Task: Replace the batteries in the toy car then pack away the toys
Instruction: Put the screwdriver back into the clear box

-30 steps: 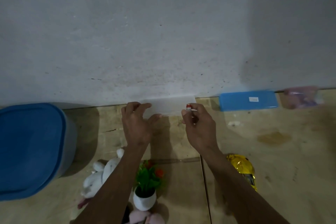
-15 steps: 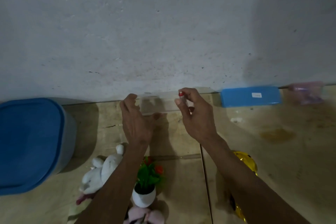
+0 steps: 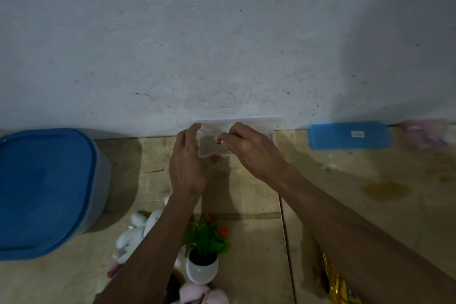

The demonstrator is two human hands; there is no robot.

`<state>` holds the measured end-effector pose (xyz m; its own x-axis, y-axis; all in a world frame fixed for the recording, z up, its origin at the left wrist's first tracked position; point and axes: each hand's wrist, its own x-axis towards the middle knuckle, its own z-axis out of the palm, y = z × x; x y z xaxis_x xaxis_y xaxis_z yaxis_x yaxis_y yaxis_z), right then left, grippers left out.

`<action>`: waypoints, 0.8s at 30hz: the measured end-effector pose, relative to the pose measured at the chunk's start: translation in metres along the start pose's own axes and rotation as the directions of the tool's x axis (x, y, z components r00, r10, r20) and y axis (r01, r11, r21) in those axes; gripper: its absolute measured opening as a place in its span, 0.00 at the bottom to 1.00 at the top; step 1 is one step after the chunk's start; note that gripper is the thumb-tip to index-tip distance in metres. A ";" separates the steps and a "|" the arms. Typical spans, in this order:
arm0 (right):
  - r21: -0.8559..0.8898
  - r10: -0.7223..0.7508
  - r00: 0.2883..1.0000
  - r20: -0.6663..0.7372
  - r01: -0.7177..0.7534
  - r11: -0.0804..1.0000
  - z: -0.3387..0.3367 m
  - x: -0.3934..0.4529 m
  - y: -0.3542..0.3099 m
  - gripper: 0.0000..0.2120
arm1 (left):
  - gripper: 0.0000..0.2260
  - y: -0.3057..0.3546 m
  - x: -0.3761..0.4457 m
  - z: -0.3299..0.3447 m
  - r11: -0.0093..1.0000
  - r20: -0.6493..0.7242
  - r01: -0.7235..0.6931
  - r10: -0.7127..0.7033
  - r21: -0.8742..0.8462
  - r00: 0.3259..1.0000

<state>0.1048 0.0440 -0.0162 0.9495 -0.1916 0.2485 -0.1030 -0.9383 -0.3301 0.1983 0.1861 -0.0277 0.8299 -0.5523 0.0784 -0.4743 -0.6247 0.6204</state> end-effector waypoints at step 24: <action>-0.146 0.158 0.982 -0.106 -0.173 0.974 -0.010 -0.041 0.020 0.18 | 0.27 0.002 0.003 -0.006 0.993 0.057 -0.054 0.048 0.107 0.997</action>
<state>0.0604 0.0299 -0.0236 0.8846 -0.3668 0.2879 -0.3075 -0.9230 -0.2311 0.2013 0.1862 -0.0217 0.7881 -0.6123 0.0632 -0.5470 -0.6496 0.5281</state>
